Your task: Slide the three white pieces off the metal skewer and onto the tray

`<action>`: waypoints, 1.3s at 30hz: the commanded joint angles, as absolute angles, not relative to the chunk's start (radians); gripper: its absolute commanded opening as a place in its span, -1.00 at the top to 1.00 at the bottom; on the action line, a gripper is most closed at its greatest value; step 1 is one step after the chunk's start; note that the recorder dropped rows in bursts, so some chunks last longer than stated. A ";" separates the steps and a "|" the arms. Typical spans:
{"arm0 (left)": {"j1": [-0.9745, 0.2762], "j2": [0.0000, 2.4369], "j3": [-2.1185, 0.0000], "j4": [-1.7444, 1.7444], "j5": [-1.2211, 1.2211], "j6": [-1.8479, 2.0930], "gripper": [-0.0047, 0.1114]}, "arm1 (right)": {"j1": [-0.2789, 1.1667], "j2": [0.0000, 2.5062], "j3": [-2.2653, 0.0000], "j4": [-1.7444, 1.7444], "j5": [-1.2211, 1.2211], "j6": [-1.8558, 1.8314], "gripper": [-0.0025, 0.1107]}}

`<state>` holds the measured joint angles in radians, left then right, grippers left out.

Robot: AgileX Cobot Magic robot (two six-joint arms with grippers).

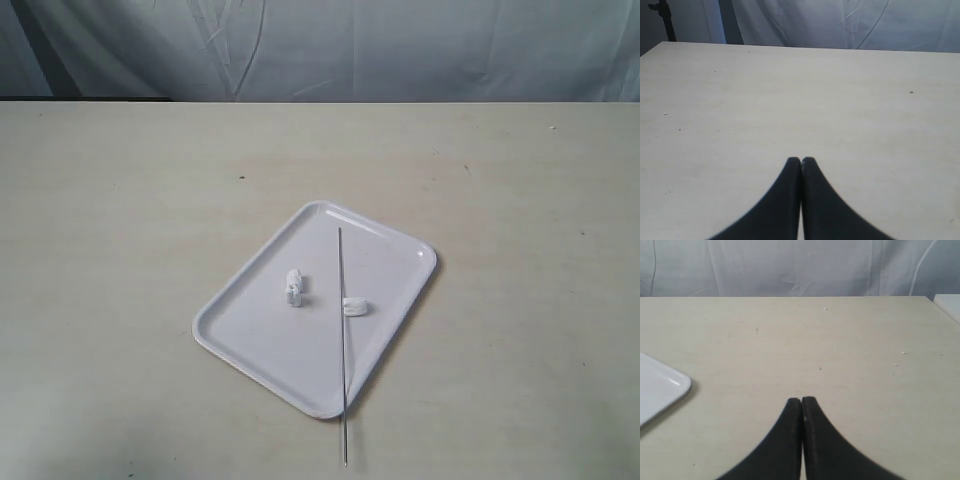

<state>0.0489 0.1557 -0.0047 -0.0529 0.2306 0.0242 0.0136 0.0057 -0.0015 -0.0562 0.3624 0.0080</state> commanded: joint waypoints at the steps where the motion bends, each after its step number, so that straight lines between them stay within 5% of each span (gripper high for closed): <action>1: 0.053 0.149 0.000 -0.063 0.220 0.027 0.92 | 0.011 0.000 0.000 -0.055 0.361 0.000 0.97; 39: 0.052 0.149 0.000 -0.049 0.217 0.027 0.92 | 0.011 0.000 0.000 -0.053 0.359 0.000 0.97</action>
